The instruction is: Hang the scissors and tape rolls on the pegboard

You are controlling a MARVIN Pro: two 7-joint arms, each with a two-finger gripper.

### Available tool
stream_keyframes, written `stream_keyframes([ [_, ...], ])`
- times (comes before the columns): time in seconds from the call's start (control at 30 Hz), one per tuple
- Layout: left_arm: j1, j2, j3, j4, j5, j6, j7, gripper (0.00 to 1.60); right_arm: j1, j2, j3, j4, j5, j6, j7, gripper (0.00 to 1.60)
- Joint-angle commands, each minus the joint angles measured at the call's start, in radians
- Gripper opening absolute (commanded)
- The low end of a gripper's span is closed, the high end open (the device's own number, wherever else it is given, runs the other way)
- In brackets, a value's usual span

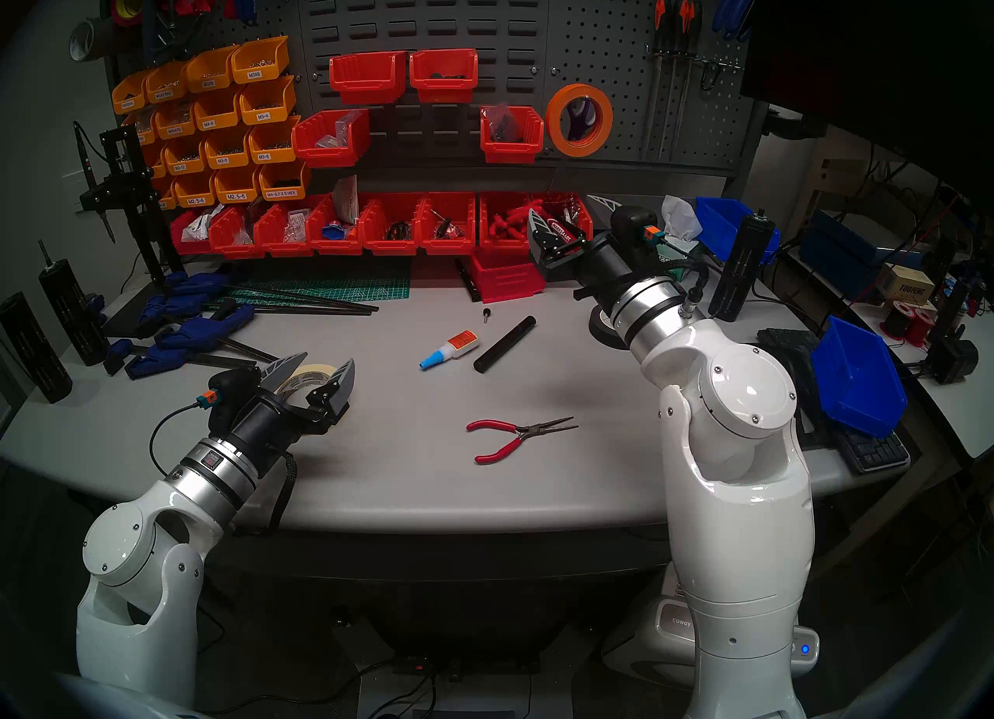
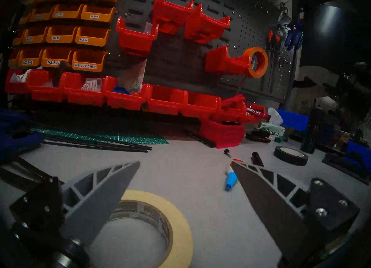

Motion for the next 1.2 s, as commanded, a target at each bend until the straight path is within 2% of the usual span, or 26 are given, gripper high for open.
stream_keyframes([
  [0.0,0.015,0.078,-0.034,-0.047,0.034,0.003,-0.052,1.60,0.017,0.002,0.000,-0.034,0.001,-0.009,0.004,1.60],
  [0.27,-0.002,0.120,-0.077,-0.058,0.055,0.045,-0.081,1.60,0.017,0.001,0.000,-0.034,0.000,-0.009,0.005,1.60],
  [0.43,-0.010,0.155,-0.108,-0.071,0.033,0.146,-0.120,1.60,0.017,0.000,0.000,-0.034,0.000,-0.009,0.006,1.60],
  [0.7,-0.042,0.211,-0.133,-0.071,0.034,0.251,-0.164,1.60,0.017,-0.001,0.001,-0.034,-0.001,-0.009,0.007,1.60],
  [0.97,-0.097,0.265,-0.127,-0.046,0.041,0.320,-0.193,1.60,0.017,-0.002,0.001,-0.034,-0.002,-0.009,0.008,1.60],
  [1.17,-0.151,0.312,-0.105,-0.022,0.038,0.412,-0.216,1.60,0.017,-0.003,0.002,-0.034,-0.002,-0.009,0.009,1.60],
])
